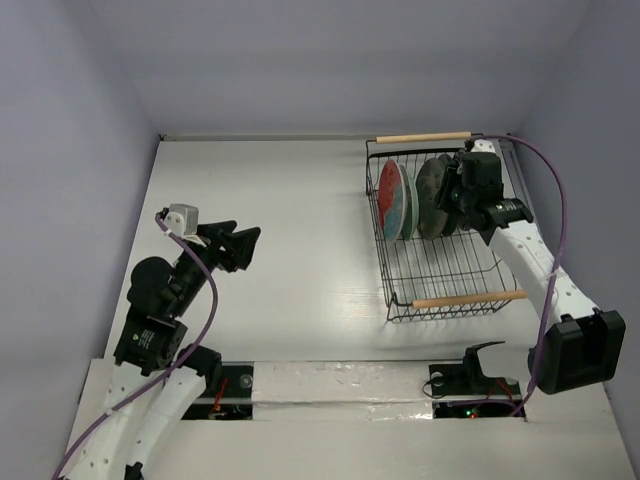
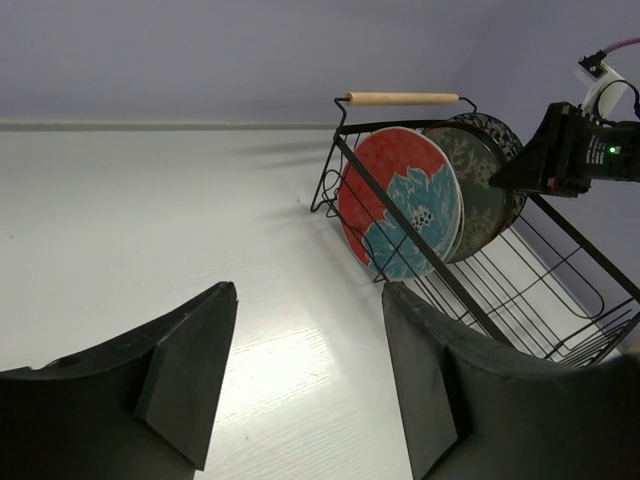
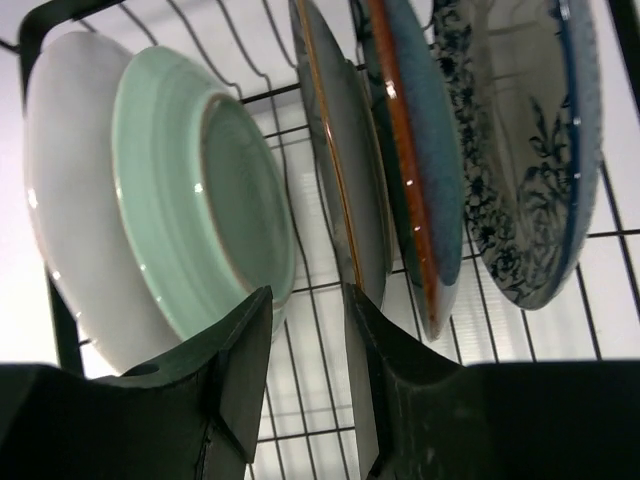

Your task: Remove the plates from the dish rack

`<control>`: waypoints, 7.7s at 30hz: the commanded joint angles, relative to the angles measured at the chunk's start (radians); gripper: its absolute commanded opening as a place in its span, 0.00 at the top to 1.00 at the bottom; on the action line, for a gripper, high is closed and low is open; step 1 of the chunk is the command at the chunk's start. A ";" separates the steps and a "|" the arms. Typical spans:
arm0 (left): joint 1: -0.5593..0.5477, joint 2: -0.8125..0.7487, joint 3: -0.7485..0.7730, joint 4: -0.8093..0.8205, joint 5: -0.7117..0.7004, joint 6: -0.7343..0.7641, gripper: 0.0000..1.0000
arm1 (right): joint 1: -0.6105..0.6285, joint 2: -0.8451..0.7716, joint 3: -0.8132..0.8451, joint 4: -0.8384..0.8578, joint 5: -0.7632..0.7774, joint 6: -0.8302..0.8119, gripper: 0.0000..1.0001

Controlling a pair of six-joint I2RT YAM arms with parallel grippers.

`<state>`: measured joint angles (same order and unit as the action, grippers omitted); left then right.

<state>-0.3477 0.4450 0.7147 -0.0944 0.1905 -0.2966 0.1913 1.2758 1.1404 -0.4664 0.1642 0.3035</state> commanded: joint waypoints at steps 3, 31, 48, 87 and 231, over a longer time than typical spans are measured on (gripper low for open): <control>-0.017 0.018 0.000 0.053 0.006 -0.001 0.41 | -0.003 0.007 0.068 0.028 0.130 -0.032 0.59; -0.017 0.012 0.002 0.062 0.009 0.002 0.41 | 0.045 0.184 0.148 0.015 0.189 -0.060 0.67; -0.017 -0.015 0.003 0.059 -0.005 0.005 0.41 | 0.183 0.212 0.248 -0.052 0.555 -0.086 1.00; -0.008 -0.066 0.005 0.018 -0.269 -0.056 0.44 | 0.638 0.244 0.445 0.431 -0.083 0.252 1.00; 0.001 -0.078 0.008 0.002 -0.283 -0.035 0.60 | 0.415 0.096 0.509 -0.094 0.690 -0.092 1.00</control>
<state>-0.3508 0.3653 0.7147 -0.1329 -0.1055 -0.3454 0.6037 1.5002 1.5848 -0.7177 0.7685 0.1776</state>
